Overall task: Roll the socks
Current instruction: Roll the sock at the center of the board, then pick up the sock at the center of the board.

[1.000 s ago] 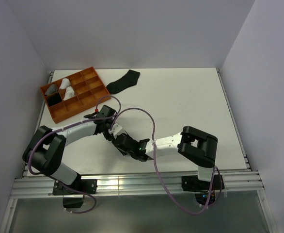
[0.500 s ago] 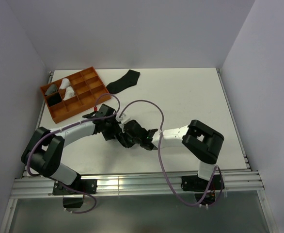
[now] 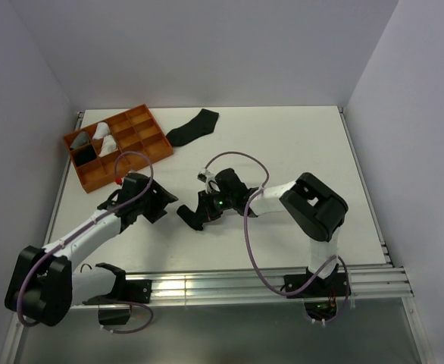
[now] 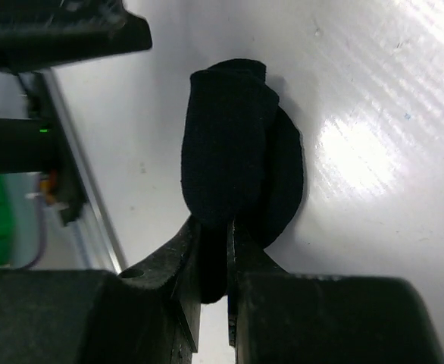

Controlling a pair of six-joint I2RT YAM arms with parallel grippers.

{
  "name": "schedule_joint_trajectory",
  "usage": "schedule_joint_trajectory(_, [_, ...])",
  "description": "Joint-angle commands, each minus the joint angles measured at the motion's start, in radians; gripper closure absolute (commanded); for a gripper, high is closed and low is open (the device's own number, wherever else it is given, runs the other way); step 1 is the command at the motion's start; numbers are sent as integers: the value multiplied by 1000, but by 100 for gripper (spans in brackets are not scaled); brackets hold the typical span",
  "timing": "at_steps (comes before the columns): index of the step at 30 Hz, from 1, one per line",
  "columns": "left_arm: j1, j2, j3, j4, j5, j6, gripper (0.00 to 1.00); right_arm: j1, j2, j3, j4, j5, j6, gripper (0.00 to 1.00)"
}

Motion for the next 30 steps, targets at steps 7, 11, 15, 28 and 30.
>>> schedule_joint_trajectory(7, [-105, -112, -176, 196, 32, -124, 29, -87, 122, -84, 255, -281, 330, 100])
schedule_joint_trajectory(11, [-160, -68, -227, 286, 17, -170, 32, -99, 153, -98, 322, -302, 426, 100])
schedule_joint_trajectory(15, [-208, 7, -225, 316, -5, -184, 36, -114, 190, -123, 395, -325, 508, 100])
schedule_joint_trajectory(28, [-277, 145, -222, 352, -38, -212, 43, -137, 283, -152, 620, -373, 710, 100])
schedule_joint_trajectory(30, [-287, 167, -221, 348, -40, -215, 43, -137, 297, -153, 646, -374, 740, 100])
